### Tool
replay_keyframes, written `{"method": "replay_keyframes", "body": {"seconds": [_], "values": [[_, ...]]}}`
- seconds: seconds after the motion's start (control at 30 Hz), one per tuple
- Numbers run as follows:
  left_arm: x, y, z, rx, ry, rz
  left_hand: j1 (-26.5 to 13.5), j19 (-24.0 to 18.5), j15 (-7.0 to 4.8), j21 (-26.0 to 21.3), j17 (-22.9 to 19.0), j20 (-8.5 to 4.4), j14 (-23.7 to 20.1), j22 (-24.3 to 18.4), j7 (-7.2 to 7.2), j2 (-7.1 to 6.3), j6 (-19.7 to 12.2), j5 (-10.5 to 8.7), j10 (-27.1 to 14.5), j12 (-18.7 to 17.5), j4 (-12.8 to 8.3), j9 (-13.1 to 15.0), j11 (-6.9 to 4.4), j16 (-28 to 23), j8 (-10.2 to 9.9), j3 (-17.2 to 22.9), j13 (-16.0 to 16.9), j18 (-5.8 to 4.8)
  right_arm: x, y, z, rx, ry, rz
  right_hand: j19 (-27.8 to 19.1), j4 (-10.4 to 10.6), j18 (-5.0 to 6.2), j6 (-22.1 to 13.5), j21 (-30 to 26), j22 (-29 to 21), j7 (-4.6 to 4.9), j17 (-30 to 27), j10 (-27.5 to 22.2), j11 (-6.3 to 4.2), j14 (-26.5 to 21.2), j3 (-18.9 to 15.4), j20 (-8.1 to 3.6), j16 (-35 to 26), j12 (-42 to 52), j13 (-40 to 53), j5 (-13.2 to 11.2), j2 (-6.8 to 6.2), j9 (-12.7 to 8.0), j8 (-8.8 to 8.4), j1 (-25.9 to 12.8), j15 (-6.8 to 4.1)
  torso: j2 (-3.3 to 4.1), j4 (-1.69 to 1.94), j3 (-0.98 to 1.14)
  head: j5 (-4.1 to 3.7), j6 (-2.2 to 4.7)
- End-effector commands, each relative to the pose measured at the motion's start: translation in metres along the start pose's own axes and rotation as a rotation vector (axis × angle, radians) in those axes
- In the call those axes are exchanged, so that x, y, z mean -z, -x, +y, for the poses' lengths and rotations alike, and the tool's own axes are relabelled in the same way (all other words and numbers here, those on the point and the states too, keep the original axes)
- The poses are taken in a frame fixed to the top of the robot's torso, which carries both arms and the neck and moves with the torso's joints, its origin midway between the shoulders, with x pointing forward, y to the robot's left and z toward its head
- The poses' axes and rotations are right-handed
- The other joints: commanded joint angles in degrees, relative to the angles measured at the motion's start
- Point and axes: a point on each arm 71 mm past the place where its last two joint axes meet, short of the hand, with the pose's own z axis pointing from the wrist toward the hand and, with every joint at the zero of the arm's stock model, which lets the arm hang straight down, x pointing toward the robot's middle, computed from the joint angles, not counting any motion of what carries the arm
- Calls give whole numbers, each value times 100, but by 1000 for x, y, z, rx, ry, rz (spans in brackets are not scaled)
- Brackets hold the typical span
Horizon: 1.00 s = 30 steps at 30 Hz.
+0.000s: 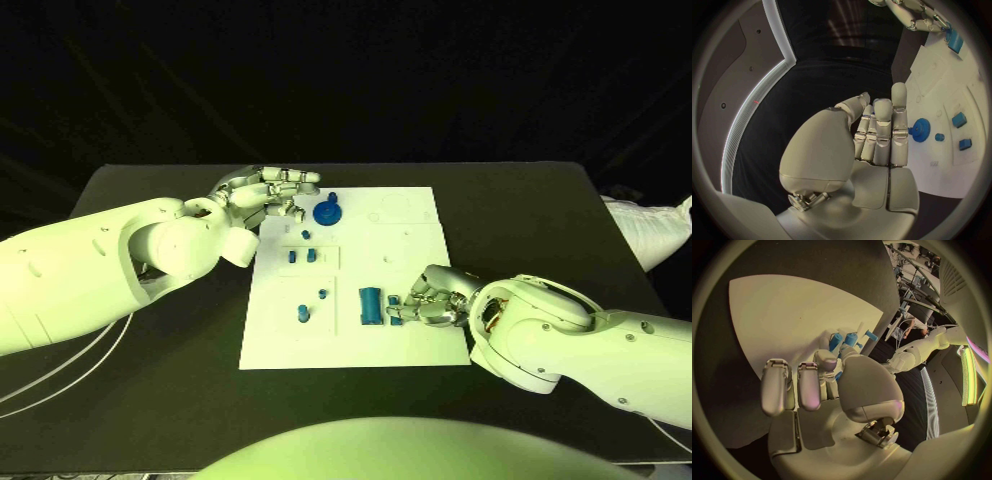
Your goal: Assemble the parts on the task board
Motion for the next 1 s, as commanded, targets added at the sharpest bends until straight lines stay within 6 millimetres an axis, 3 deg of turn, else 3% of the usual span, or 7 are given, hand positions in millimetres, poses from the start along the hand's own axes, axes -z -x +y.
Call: {"method": "replay_keyframes", "body": {"seconds": [0.03, 0.3, 0.47, 0.57, 0.83, 1.0], "values": [[0, -2, -1, -1, -6, 20, 0, -21, -6, -23, -6, 33, -48, 5, 13, 13, -35, 23, -45, 12, -23, 7, -13, 40, 20, -4, 0, 113, 1, 0, 4, -17, 23, -16, -17, -5, -74, -23, -30, 8, -7, 254, 23, 10, 365, -89, -9, -9, -32, 10, -48, 19, 18, -11, -105, -27, -2, 0, 4, 0, 0], [-1, -2, -1, -1, -6, 20, -4, -25, -3, -22, -24, 34, -59, 7, 11, 8, -47, 23, -72, 13, -26, 6, -10, 33, 23, -5, -4, 112, 2, 2, 4, -27, 37, -34, -13, -18, -75, -27, -27, 16, -12, 264, 37, 7, 367, -336, -11, -3, -24, 42, -217, -33, 69, -7, -230, -29, -3, -3, 5, 7, -9], [-1, -2, 0, -1, -5, 21, -2, -27, -3, -22, -34, 35, -66, 7, 10, 6, -51, 23, -82, 14, -29, 6, -9, 29, 24, -4, -6, 112, 4, 3, 2, -21, 44, -33, -18, -133, -73, -41, -33, 7, -15, 258, 33, 2, 366, -412, -16, -10, -49, 48, -250, -88, 110, -7, 33, -33, -6, -21, 20, 21, 22], [-1, -2, 0, -1, -5, 21, -2, -27, -3, -22, -34, 35, -66, 7, 10, 6, -51, 23, -82, 14, -29, 6, -9, 29, 24, -4, -6, 112, 7, 4, 0, -16, 45, -18, -31, -198, -68, -55, -45, -14, -11, 241, 17, 6, 362, -449, -15, -28, -90, 32, -321, -106, 129, -12, 174, -32, 1, -18, 5, 9, 22], [-1, -2, 0, -1, -6, 21, -2, -27, -3, -22, -34, 35, -66, 7, 10, 6, -51, 23, -82, 14, -29, 6, -9, 29, 24, -4, -6, 112, 10, 4, -5, 19, 31, 35, -57, -398, -60, -88, -74, -56, 7, 209, -24, 19, 354, -609, -6, -65, -195, -9, -708, -194, 180, -23, 491, -21, 0, 1, 10, -15, 23], [-2, -1, 0, -1, -8, 21, -2, -29, -2, -22, -47, 35, -74, 8, 10, 7, -53, 23, -91, 16, -31, 6, -8, 22, 27, -3, -7, 112, 10, 3, -5, 30, 31, 43, -55, -504, -60, -90, -75, -53, 9, 212, -18, 20, 355, -645, -4, -64, -194, 3, -795, -178, 202, -23, 639, -20, -5, 2, -2, -23, 23]]}}
